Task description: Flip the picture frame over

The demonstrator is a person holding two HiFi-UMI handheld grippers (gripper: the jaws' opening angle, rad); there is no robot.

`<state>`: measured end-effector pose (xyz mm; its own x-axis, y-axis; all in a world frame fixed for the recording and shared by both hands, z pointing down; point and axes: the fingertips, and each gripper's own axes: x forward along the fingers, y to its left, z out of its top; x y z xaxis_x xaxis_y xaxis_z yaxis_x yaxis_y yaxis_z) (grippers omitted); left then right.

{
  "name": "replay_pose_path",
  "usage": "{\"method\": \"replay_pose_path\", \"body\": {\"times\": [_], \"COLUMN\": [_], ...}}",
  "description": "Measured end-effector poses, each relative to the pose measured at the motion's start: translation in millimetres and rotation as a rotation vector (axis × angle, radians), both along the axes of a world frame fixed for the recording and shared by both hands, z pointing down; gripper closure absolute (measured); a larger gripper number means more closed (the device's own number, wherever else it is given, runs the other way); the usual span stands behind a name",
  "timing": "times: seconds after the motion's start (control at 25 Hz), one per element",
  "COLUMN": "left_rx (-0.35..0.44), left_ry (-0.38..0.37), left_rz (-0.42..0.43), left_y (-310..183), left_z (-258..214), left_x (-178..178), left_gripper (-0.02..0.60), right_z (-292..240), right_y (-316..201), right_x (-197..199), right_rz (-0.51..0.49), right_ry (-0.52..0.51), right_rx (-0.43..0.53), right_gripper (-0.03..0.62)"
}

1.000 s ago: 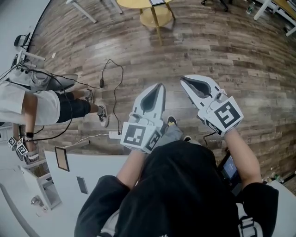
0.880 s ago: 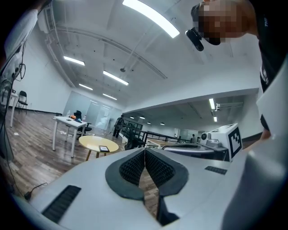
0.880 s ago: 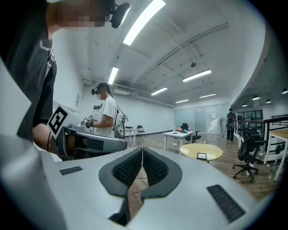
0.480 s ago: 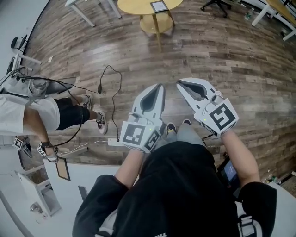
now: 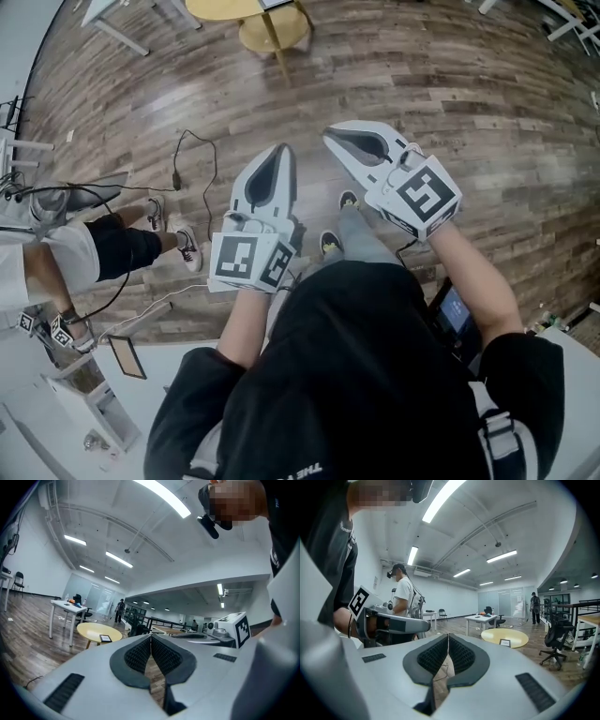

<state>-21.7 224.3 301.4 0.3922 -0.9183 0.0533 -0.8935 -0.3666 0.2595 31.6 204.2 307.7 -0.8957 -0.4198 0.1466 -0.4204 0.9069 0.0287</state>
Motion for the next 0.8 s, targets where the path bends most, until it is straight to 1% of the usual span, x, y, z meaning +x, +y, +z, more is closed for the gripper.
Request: {"method": "replay_pose_path", "body": {"times": [0.12, 0.28, 0.44, 0.6, 0.8], "left_rx": [-0.003, -0.009, 0.001, -0.012, -0.024], "left_ry": [-0.009, -0.004, -0.033, -0.059, -0.077], "left_rz": [0.006, 0.019, 0.022, 0.008, -0.019], "left_y": [-26.2, -69.1, -111.9, -144.0, -170.5], "left_z": [1.0, 1.8, -2.7, 0.5, 4.6], "left_x": [9.8, 32.9, 51.5, 55.0, 57.6], "left_gripper": [0.558, 0.558, 0.558, 0.558, 0.558], "right_z": [1.4, 3.1, 5.6, 5.8, 12.0], "right_y": [-27.1, -67.5, -110.1, -143.0, -167.2], "right_x": [8.2, 29.2, 52.7, 63.7, 68.6], "right_rz": [0.006, 0.014, 0.028, 0.028, 0.007], "right_ry": [-0.001, -0.02, -0.048, -0.073, -0.084], "right_rx": [-0.004, -0.008, -0.015, -0.022, -0.038], "right_gripper": [0.574, 0.574, 0.574, 0.574, 0.574]}}
